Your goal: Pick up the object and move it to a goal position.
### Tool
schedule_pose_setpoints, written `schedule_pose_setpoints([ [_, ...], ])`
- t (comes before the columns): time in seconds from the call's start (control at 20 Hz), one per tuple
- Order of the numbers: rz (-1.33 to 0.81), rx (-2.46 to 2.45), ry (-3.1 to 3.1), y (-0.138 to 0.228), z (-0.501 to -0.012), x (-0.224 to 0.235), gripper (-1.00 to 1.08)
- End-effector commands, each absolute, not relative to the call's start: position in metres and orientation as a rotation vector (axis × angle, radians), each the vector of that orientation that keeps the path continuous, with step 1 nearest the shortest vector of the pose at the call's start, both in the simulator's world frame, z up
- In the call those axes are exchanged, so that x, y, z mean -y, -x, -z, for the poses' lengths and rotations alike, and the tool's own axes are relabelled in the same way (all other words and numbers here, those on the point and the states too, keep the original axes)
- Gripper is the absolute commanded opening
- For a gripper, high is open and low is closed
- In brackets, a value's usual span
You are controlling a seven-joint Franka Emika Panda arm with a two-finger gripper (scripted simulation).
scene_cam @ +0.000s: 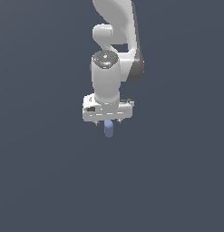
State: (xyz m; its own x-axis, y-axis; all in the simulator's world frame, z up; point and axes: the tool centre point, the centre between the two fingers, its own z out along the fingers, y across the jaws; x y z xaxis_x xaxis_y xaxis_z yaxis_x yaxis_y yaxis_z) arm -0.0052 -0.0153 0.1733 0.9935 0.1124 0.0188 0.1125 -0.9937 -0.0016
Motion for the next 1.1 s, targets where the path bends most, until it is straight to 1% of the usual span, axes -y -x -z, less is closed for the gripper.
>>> schedule_pose_setpoints([
  [0.0,0.024,0.257,3.129,0.012,-0.168,0.016,1.00],
  [0.55,0.004,0.570,3.089,0.038,-0.150,0.017,1.00],
  [1.05,0.000,0.631,3.078,0.043,-0.146,0.017,1.00],
])
